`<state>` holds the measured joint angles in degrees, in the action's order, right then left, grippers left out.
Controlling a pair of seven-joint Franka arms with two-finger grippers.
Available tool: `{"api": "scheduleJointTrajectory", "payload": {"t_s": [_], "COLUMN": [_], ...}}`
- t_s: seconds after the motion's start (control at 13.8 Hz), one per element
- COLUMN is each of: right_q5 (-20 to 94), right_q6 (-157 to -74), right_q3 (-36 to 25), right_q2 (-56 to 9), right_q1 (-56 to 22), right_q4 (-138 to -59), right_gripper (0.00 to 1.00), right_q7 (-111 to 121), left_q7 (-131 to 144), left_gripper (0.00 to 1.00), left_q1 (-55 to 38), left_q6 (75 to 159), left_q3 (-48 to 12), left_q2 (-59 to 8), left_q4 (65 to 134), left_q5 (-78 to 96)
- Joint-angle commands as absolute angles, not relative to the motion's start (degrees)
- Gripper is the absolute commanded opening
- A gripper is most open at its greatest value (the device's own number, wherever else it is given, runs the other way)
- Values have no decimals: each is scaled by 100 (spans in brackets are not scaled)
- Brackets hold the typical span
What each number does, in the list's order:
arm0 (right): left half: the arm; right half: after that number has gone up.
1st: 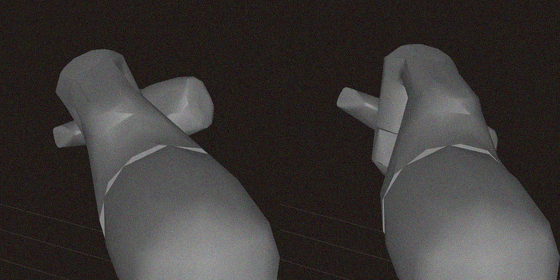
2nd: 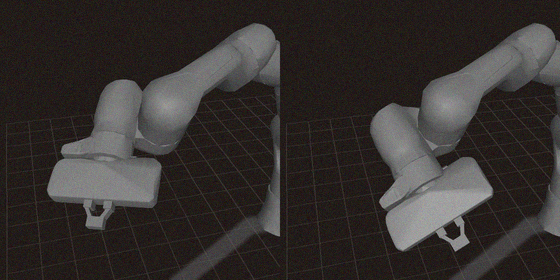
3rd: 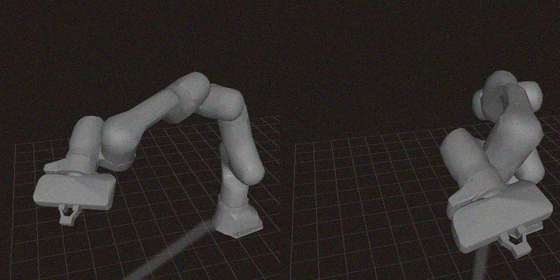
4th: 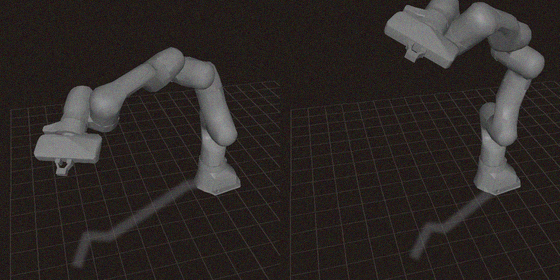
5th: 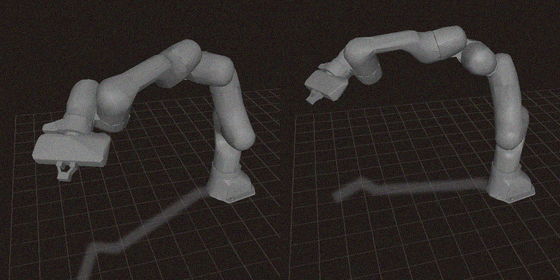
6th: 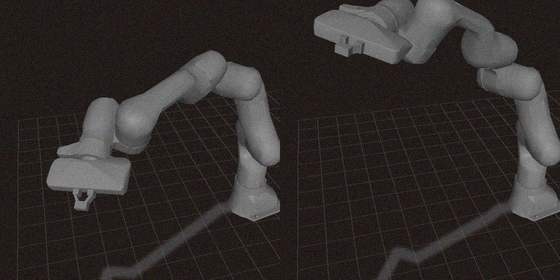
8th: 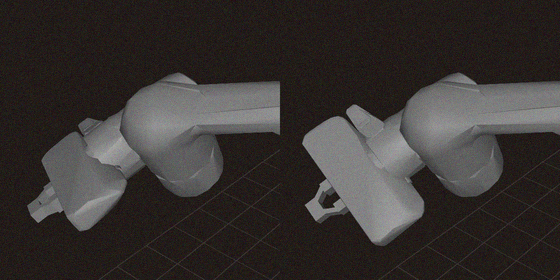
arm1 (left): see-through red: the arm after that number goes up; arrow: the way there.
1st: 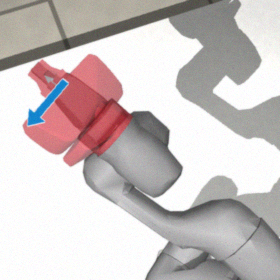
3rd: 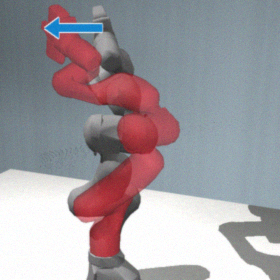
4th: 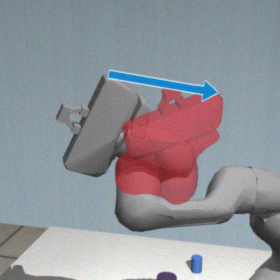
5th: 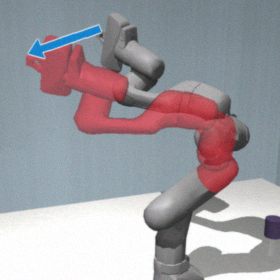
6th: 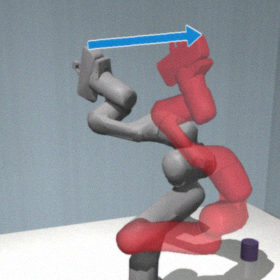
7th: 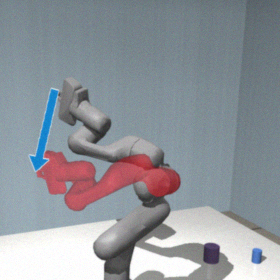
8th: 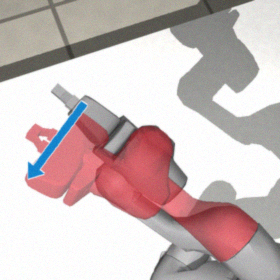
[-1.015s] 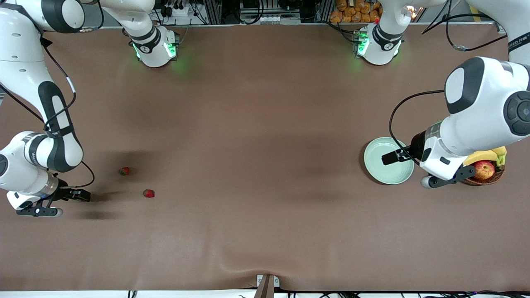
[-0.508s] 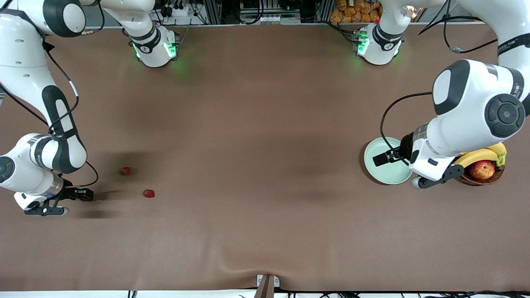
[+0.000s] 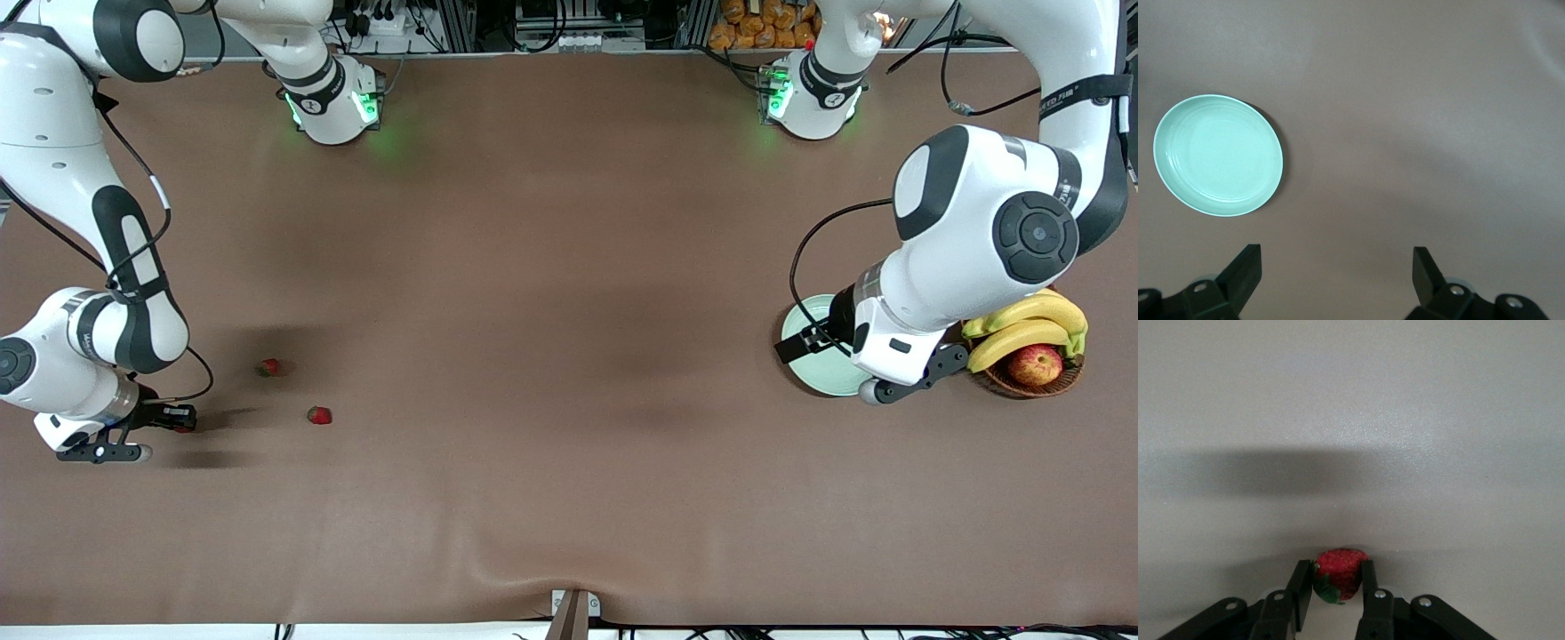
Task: Collect all strawberries into plate
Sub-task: 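Carry the strawberry with the right gripper to mid-table and release it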
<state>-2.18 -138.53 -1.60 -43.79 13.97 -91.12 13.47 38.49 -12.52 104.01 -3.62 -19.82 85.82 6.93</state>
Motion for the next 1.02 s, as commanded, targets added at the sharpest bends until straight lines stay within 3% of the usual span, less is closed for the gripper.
{"api": "scheduleJointTrajectory", "payload": {"t_s": [0.0, 0.22, 0.58, 0.94], "right_q5": [-176, -176, 184, 806], "right_q6": [-13869, -13764, -11878, -11725], "right_q3": [-79, -62, 158, 176], "right_q2": [-4421, -4342, -4245, -4193], "right_q1": [1503, 1407, 1222, 520], "right_q4": [-9088, -9009, -7991, -7893], "right_gripper": [13, 0, 0, 0], "right_q7": [1608, 1582, 1126, -33], "left_q7": [3929, 3955, 3964, 3964], "left_gripper": [100, 100, 100, 100], "left_q1": [-1239, -1239, -1248, -1266], "left_q6": [10503, 10503, 10503, 10503], "left_q3": [-352, -352, -352, -352], "left_q2": [-1978, -1969, -1951, -1960], "left_q4": [8648, 8701, 8789, 8807], "left_q5": [791, 791, 773, 712]}}
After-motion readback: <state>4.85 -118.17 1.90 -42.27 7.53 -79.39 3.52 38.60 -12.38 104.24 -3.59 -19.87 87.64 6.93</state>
